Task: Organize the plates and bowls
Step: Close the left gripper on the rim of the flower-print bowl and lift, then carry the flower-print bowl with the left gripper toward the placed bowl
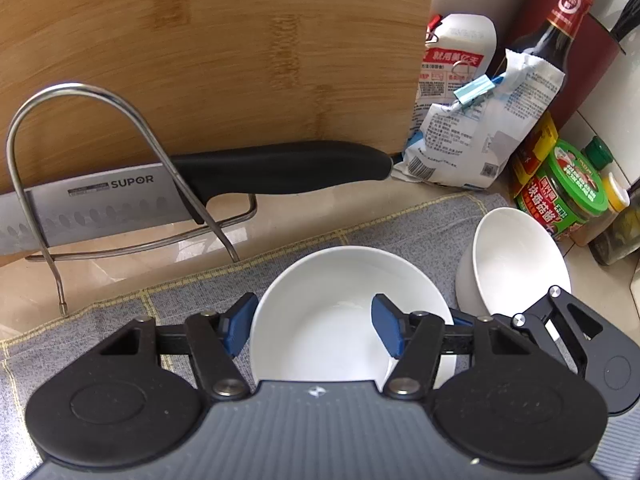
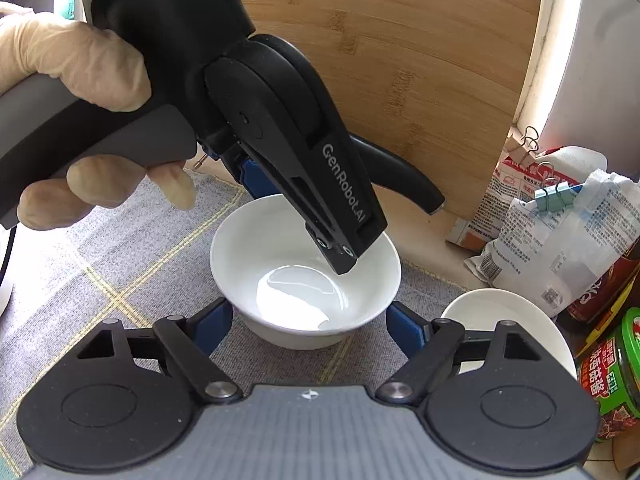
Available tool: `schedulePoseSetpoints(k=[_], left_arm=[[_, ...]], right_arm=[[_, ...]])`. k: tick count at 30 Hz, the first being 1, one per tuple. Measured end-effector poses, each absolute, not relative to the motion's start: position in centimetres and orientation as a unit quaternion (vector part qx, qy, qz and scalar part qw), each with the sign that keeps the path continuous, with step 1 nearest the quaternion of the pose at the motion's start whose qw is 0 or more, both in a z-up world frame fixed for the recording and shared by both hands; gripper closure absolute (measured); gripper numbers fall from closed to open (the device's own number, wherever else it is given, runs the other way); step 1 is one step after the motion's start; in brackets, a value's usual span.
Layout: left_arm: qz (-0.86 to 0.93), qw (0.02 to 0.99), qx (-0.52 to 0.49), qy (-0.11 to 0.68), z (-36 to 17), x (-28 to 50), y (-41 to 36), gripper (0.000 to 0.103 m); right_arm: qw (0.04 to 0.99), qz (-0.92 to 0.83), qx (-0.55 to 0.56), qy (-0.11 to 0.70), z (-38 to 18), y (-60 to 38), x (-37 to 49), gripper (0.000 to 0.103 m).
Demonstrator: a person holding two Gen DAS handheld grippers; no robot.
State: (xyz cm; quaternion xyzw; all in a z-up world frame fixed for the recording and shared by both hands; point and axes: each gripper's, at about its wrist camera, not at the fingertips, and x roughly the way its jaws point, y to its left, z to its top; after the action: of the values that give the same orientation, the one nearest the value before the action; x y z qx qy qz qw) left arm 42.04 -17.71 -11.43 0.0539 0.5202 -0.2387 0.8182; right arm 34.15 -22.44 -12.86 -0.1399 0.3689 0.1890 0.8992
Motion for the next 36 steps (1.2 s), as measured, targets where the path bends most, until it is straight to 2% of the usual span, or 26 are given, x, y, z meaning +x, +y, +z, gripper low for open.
schedulePoseSetpoints(k=[17,36], left_arm=[[-0.248,0.816,0.063,0.518,-11.4,42.0,-17.7,0.043],[-0.252,0.822,0.073,0.505,-9.5,38.4,-16.4,0.043]], right_arm=[[0.897,0.198,-0.128,0.373,-12.9,-22.6,34.3,0.016],[0.892,0.221,-0.150,0.364,-10.8,-22.4,30.7,0.016]])
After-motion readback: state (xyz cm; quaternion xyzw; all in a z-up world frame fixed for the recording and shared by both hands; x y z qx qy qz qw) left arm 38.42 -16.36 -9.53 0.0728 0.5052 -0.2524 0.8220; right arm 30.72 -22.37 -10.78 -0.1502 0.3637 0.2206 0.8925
